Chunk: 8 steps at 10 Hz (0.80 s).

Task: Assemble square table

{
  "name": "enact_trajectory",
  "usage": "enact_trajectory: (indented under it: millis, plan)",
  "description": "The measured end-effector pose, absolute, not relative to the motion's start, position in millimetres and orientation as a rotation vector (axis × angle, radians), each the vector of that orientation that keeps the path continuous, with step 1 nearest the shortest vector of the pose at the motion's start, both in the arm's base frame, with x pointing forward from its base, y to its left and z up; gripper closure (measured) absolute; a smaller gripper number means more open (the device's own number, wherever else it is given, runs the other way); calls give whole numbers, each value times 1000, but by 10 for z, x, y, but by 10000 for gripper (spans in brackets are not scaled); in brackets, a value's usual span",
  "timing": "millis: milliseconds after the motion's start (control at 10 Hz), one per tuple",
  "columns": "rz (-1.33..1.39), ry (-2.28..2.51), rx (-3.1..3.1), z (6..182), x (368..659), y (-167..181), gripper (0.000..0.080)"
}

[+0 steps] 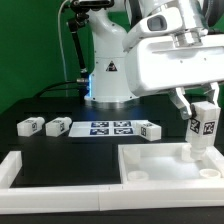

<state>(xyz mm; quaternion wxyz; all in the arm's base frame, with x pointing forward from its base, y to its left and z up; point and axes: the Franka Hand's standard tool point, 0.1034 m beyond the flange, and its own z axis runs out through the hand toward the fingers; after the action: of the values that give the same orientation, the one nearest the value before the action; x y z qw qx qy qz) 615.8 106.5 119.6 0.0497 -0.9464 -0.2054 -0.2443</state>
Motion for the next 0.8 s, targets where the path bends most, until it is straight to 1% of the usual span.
enact_trajectory:
  millis: [500,800]
  plan:
    - [-750,-612,-2874,1180,6257,1100,508]
    - [-727,-607,-2866,1010,6263,1158,508]
